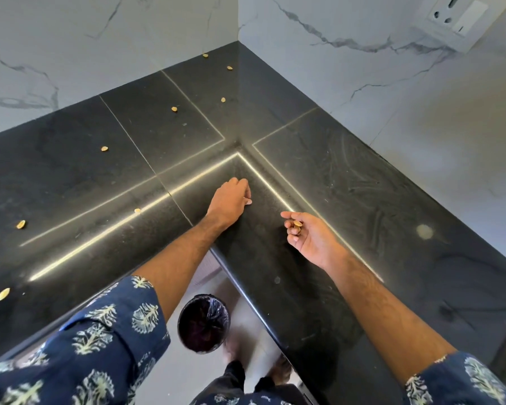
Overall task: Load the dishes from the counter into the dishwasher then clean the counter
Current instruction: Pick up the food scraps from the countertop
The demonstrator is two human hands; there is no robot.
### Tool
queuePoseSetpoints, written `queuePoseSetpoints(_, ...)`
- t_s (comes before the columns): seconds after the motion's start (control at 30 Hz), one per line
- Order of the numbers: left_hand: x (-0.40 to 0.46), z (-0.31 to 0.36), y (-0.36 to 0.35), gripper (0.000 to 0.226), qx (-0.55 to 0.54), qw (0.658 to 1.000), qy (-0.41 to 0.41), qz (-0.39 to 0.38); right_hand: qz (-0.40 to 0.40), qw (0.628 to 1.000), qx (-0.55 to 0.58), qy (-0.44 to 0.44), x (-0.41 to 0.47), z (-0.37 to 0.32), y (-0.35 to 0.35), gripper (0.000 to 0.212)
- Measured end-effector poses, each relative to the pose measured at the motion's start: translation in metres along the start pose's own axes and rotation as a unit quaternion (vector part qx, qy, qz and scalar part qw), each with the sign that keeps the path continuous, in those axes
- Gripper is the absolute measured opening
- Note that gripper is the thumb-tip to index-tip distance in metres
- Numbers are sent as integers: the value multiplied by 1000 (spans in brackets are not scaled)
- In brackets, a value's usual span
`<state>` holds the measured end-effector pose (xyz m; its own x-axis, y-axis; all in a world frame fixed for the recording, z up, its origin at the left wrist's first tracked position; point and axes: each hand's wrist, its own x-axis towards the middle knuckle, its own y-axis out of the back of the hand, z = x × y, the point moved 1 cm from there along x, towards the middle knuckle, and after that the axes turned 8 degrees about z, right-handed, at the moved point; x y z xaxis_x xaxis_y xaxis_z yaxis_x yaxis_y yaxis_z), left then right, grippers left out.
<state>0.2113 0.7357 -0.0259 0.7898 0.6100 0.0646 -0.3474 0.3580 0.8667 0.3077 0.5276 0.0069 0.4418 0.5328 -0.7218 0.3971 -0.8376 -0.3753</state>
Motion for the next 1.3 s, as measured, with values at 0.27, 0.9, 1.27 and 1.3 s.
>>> queuePoseSetpoints(0.27, -36, -17, 19, 20, -357, 919, 153, 66, -21, 999, -40, -3, 7, 9, -33, 26)
queuePoseSetpoints(0.9, -170, -144, 140, 24, -417, 745, 463, 238, -144, 811, -535, 188, 50, 75, -212, 22)
queuePoseSetpoints(1.27, -245, -229, 194, 27, -467, 733, 464, 173, -94, 639, -660, 384, 65, 130, -284, 21)
queuePoseSetpoints(1.3, -247, -232, 201, 26, -464, 737, 461, 171, -80, 636, -661, 390, 64, 132, -285, 20)
